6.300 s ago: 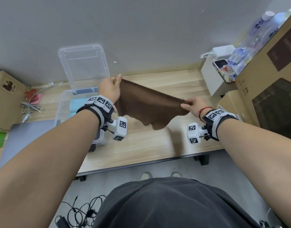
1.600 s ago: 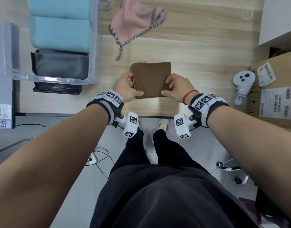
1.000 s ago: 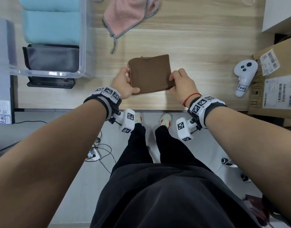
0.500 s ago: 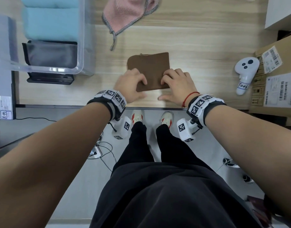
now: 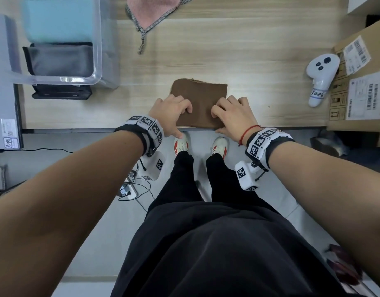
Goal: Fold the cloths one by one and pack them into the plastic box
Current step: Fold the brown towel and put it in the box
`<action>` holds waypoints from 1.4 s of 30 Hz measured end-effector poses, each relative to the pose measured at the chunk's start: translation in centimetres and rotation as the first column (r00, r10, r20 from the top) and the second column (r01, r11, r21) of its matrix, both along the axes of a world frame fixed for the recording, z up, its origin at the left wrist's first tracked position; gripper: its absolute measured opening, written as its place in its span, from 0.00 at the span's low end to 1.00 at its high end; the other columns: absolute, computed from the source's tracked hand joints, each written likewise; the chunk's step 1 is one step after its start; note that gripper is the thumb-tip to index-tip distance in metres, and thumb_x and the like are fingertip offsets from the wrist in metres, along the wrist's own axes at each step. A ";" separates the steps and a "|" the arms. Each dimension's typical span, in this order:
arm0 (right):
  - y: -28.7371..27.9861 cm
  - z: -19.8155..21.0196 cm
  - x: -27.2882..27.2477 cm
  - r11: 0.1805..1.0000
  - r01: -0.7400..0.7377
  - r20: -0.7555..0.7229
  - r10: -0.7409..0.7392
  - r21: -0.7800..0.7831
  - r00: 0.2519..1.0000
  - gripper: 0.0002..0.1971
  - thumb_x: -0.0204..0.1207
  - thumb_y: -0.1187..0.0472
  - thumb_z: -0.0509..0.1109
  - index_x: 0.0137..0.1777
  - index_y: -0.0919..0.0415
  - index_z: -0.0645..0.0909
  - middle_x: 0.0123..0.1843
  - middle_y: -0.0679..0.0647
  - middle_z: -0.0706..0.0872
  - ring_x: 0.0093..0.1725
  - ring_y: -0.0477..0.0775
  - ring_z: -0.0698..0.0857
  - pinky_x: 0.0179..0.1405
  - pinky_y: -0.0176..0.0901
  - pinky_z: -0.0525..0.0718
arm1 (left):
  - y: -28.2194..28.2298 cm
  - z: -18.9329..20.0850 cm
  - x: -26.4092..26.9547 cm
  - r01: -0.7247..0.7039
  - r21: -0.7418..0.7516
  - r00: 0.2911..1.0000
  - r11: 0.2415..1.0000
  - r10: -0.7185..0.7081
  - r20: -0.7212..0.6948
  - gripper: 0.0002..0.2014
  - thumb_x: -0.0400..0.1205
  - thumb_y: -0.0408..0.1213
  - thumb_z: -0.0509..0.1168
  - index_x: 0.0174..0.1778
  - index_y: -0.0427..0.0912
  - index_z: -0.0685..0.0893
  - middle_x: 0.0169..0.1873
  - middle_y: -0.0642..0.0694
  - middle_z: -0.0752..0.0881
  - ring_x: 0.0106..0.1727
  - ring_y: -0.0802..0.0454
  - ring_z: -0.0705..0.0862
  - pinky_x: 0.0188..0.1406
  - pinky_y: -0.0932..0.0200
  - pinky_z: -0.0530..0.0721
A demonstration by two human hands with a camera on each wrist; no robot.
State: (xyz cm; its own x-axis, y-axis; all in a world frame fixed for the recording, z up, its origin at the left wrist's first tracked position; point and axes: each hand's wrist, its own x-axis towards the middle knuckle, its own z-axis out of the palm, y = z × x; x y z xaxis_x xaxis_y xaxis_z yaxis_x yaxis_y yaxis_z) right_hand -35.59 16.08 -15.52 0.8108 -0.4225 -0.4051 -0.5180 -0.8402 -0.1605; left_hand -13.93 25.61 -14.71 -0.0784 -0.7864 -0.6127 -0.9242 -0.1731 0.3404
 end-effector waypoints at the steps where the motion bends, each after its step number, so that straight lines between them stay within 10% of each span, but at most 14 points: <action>1: 0.2 -0.1 -0.1 1.000 -0.001 0.013 0.001 0.000 1.000 0.20 0.61 0.53 0.80 0.51 0.52 0.77 0.52 0.51 0.79 0.52 0.58 0.77 0.51 0.53 0.69 | 0.2 0.0 -0.3 0.011 0.007 1.000 1.000 -0.012 0.014 0.37 0.59 0.51 0.83 0.61 0.55 0.72 0.50 0.57 0.73 0.55 0.52 0.71 0.53 0.50 0.71; 6: 0.1 0.4 -0.3 0.994 0.062 0.066 -0.068 0.086 0.996 0.06 0.71 0.52 0.67 0.45 0.50 0.78 0.42 0.45 0.82 0.51 0.54 0.77 0.52 0.52 0.65 | 1.1 -0.3 -1.2 0.045 0.026 0.996 0.999 -0.047 0.079 0.37 0.59 0.49 0.83 0.60 0.54 0.70 0.50 0.58 0.69 0.57 0.50 0.71 0.54 0.49 0.72; 15: -1.8 -0.1 -0.5 0.906 0.287 0.050 -0.317 0.312 0.947 0.13 0.84 0.48 0.58 0.58 0.53 0.79 0.35 0.44 0.73 0.46 0.55 0.76 0.58 0.52 0.69 | 0.7 -1.4 0.0 -0.220 0.010 0.975 0.975 0.220 -0.041 0.18 0.78 0.47 0.71 0.61 0.45 0.83 0.54 0.46 0.79 0.57 0.45 0.77 0.58 0.49 0.75; 21: -2.5 -0.5 -0.5 0.803 0.418 0.048 -0.481 0.425 0.876 0.10 0.84 0.52 0.61 0.56 0.56 0.79 0.40 0.50 0.81 0.44 0.59 0.80 0.45 0.46 0.72 | 0.7 -1.3 1.8 -0.543 0.015 0.804 0.839 0.526 -0.278 0.15 0.77 0.52 0.72 0.44 0.42 0.87 0.34 0.45 0.84 0.36 0.50 0.80 0.36 0.59 0.74; 25: -3.0 -0.5 -0.4 0.747 0.473 0.025 -0.545 0.467 0.838 0.10 0.84 0.53 0.62 0.55 0.57 0.80 0.38 0.49 0.80 0.43 0.54 0.77 0.42 0.39 0.65 | 0.3 -1.8 2.7 -0.598 0.058 0.739 0.799 0.578 -0.345 0.16 0.78 0.56 0.69 0.44 0.46 0.88 0.36 0.39 0.88 0.39 0.44 0.84 0.46 0.53 0.82; 42: -5.2 -2.1 1.5 0.667 0.632 -0.077 -0.662 0.394 0.746 0.13 0.82 0.48 0.64 0.53 0.55 0.83 0.51 0.56 0.87 0.54 0.58 0.82 0.51 0.43 0.77 | -2.1 -2.8 2.6 -0.582 0.015 0.813 0.813 0.582 0.006 0.27 0.83 0.60 0.57 0.25 0.45 0.67 0.24 0.48 0.73 0.33 0.45 0.76 0.38 0.54 0.71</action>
